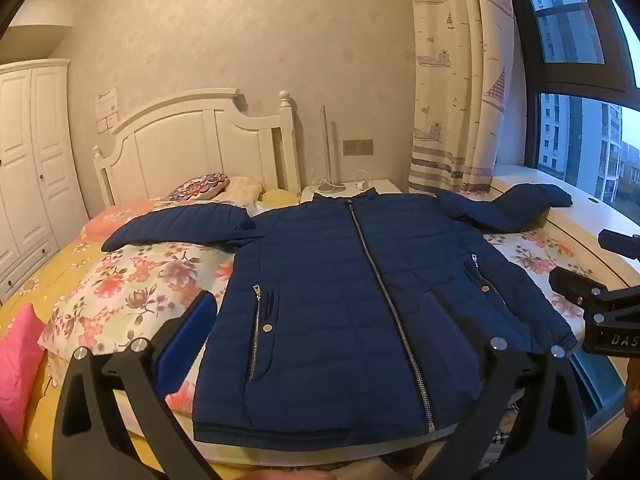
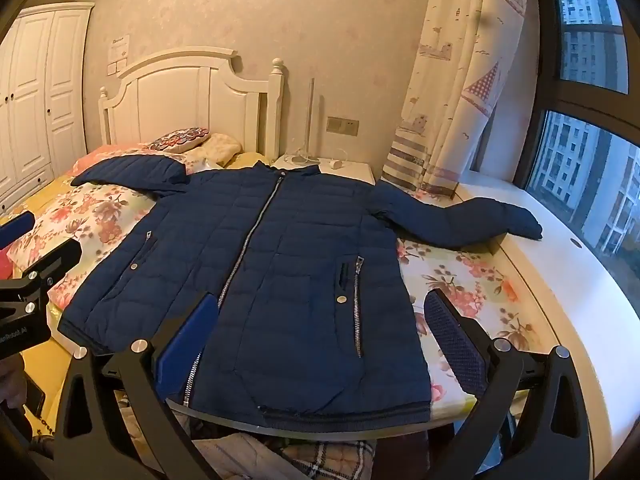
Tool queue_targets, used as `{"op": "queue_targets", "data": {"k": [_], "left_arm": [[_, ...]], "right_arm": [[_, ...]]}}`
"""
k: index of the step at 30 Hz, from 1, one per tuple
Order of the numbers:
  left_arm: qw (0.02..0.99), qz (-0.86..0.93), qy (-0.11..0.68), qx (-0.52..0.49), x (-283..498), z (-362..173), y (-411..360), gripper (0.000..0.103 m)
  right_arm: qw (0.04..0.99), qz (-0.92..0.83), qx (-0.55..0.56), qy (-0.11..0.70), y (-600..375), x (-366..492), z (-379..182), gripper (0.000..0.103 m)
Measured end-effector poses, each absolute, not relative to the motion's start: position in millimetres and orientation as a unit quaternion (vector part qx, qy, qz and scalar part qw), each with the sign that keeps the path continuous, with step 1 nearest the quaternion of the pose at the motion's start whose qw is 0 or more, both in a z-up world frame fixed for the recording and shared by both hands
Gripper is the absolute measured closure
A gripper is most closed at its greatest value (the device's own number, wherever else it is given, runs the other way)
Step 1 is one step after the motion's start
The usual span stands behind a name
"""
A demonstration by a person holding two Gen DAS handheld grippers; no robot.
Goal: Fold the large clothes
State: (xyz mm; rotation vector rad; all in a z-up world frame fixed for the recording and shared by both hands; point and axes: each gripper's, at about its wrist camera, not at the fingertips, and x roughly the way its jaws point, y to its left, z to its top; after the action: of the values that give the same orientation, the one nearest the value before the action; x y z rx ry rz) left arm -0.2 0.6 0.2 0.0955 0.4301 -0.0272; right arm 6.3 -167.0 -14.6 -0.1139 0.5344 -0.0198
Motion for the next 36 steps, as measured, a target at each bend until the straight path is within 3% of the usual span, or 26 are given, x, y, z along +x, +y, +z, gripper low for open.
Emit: {"op": "queue_targets", "data": {"k": [36], "left_arm": [[0.974,-0.010,0.222,0.050,0.2,-6.2,7.4,0.002]], "right_arm": [[0.962,0.000,-0.052,0.267,-164.0,7.1,-18.1,0.004]]}}
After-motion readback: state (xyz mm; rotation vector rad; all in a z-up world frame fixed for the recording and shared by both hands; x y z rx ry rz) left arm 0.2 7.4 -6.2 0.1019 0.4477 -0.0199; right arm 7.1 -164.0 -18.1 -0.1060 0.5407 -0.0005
